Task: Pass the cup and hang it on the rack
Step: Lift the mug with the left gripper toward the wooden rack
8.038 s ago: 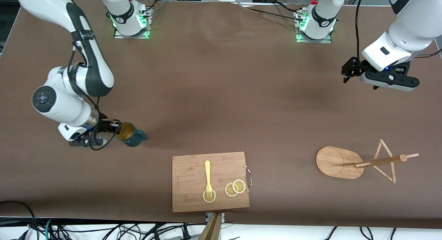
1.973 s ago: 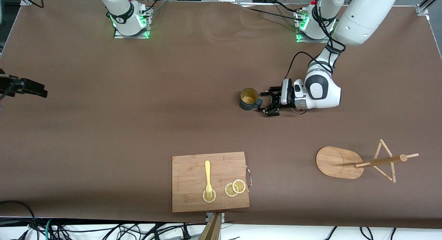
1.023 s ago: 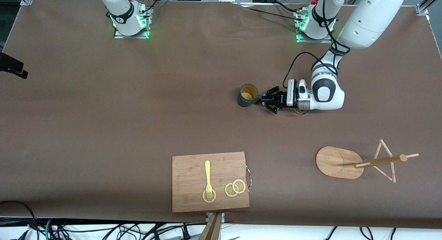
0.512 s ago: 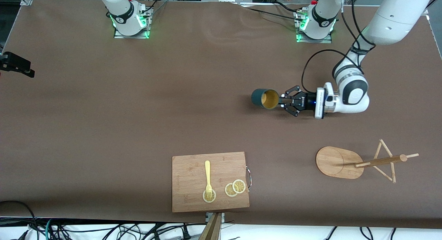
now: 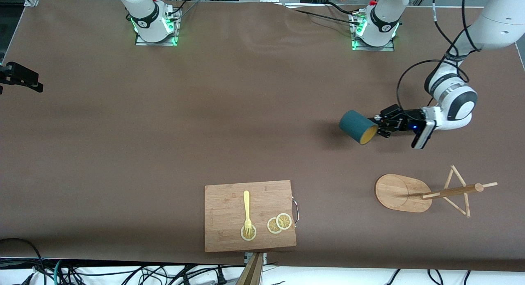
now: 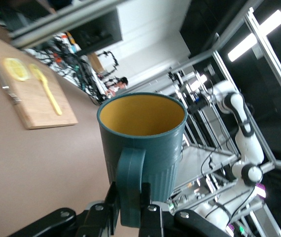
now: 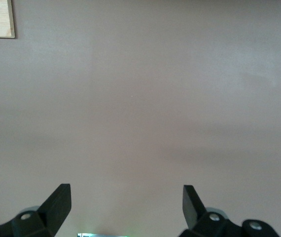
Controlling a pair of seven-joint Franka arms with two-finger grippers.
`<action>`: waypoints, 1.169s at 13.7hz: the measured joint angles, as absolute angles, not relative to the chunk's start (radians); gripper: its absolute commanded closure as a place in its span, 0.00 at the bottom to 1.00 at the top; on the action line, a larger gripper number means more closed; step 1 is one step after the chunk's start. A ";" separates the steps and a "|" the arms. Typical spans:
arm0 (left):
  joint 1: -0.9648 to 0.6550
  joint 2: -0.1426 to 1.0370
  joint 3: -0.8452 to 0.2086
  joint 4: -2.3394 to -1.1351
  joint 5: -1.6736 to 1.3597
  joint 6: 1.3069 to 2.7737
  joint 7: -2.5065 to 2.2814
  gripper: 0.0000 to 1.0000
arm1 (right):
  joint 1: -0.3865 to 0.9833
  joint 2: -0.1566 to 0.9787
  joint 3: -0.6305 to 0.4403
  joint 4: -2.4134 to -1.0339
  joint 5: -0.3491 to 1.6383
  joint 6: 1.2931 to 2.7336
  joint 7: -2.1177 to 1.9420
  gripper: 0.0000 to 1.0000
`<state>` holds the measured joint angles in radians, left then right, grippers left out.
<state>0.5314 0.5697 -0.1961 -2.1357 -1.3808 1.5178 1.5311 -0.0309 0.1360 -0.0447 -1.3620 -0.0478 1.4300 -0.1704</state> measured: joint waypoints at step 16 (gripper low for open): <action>0.737 0.648 -0.196 -1.743 -1.277 1.374 0.427 0.98 | -0.033 0.137 -0.045 -1.362 -0.048 1.440 -0.170 0.00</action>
